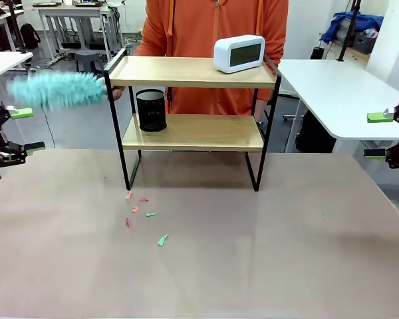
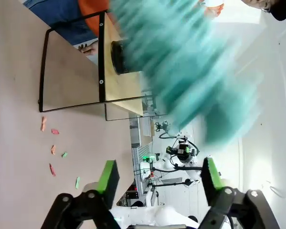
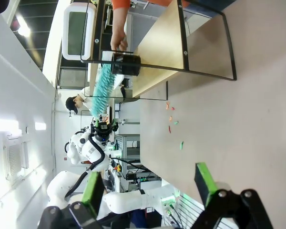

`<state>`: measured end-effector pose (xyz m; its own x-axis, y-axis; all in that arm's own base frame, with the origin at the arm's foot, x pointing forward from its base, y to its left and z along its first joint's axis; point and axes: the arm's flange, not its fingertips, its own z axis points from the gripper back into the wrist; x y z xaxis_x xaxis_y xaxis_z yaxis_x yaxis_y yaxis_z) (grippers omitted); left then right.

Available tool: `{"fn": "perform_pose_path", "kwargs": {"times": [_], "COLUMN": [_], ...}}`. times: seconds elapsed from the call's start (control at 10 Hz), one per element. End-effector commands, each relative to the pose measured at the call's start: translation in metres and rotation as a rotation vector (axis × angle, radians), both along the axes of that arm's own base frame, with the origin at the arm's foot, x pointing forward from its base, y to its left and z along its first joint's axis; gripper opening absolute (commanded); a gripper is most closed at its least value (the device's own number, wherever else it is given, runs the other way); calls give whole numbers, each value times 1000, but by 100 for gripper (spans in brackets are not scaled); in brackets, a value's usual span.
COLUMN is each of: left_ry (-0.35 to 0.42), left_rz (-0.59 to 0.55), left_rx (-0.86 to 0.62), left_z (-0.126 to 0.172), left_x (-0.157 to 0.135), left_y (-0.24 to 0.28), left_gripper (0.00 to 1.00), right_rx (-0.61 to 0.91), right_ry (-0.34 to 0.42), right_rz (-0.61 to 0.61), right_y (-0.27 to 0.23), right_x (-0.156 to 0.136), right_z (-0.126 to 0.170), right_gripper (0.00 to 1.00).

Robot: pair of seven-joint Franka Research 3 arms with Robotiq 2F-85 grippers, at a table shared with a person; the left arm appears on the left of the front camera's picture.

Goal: Clean the shelf.
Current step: Hand the Duster back to the human.

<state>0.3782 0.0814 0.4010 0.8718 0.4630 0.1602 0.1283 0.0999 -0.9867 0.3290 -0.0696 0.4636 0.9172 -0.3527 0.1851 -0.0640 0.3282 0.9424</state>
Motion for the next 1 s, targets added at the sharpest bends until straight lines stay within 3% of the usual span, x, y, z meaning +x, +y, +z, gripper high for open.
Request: {"fn": "perform_pose_path", "kwargs": {"times": [0.0, 0.5, 0.6, 0.9], "left_ry": [-4, -10, -21, -21], "left_rz": [-20, -274, -154, -154], "left_rx": [-6, -113, -62, -62], "left_z": [2, -1, 5, 5], "left_x": [-12, -26, -14, -14], "left_y": [5, -35, -11, -11], "left_gripper": [100, 100, 100, 100], "right_rx": [-1, -1, -1, -1], "right_ry": [-4, -4, -4, -4], "right_rz": [9, 9, 9, 9], "right_y": [0, 0, 0, 0], "right_x": [-3, -3, -3, -3], "right_z": [-1, -1, -1, -1], "right_gripper": [100, 100, 100, 100]}}
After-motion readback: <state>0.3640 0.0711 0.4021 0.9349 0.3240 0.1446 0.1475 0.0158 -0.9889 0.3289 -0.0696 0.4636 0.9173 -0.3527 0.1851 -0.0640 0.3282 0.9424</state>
